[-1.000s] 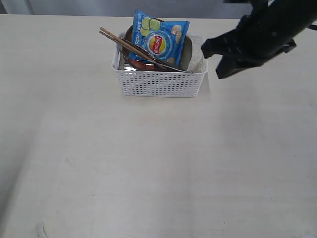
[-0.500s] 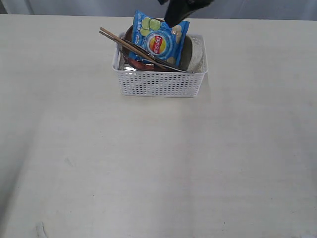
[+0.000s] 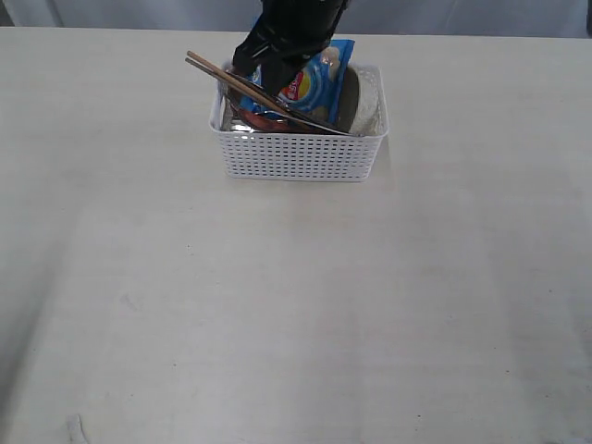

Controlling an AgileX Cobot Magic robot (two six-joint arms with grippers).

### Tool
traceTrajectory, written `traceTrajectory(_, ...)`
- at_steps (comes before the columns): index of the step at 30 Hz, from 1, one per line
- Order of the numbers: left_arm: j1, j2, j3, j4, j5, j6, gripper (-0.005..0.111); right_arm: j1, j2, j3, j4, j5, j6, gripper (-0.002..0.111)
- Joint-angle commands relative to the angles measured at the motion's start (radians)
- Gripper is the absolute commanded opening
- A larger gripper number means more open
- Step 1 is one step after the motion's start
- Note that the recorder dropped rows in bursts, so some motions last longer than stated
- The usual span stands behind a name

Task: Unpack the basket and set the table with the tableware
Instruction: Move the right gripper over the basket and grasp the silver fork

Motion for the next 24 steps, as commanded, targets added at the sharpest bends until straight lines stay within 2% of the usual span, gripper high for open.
traceTrajectory(1,-0.001,-0.004,0.003,-0.003,-0.011,0.0,0.0,-0.002,0.025,-0.011,-0.043,0.006,-0.013,0.028)
traceTrajectory(10,-0.001,-0.004,0.003,-0.003,-0.011,0.0,0.0,-0.002,0.072,-0.011,-0.16,0.006,-0.034,0.027)
traceTrajectory(24,-0.001,-0.004,0.003,-0.003,-0.011,0.0,0.0,-0.002,0.116,-0.011,-0.152,-0.019,-0.028,0.027)
